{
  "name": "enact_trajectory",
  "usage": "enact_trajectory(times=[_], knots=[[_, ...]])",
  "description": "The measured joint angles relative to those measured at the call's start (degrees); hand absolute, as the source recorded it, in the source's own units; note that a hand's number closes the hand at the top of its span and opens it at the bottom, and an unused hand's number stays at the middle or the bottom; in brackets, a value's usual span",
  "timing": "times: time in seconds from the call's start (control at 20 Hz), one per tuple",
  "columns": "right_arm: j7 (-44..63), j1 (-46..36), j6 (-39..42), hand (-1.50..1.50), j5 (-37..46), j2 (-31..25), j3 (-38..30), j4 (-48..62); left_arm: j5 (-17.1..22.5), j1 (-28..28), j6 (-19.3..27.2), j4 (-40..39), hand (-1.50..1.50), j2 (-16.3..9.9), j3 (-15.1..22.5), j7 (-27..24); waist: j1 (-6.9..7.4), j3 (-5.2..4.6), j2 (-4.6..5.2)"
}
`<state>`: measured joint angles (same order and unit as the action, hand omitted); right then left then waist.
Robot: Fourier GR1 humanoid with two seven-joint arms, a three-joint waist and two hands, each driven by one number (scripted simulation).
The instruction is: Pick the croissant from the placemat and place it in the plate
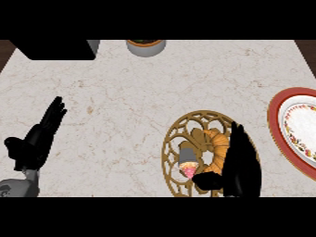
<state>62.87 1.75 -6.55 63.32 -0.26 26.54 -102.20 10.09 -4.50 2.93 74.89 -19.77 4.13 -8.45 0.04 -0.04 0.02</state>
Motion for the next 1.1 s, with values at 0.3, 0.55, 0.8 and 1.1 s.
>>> enact_trajectory(times=[0.3,0.55,0.8,1.1], knots=[[-0.4,-1.3,1.4,-1.50,-2.0,0.0,-0.8,3.5,-1.3,1.1,-0.3,1.1,0.00,1.1,-0.6,0.3,0.08,0.03,-0.02],[-1.8,-1.0,1.8,-1.50,-2.3,-0.1,-3.7,6.6,-2.6,1.1,-0.5,1.3,0.00,1.8,-1.2,0.2,0.02,0.02,-0.05],[-3.0,-1.5,1.3,-1.50,-2.2,-0.2,-5.8,10.6,-3.4,0.5,-1.0,1.6,0.00,3.1,-2.0,1.3,0.00,0.02,-0.05],[-5.8,-4.3,1.2,1.50,-6.0,-0.5,-7.3,14.7,-4.6,2.1,-2.4,3.6,0.00,3.5,-3.2,1.8,-0.04,-0.30,-0.37]])
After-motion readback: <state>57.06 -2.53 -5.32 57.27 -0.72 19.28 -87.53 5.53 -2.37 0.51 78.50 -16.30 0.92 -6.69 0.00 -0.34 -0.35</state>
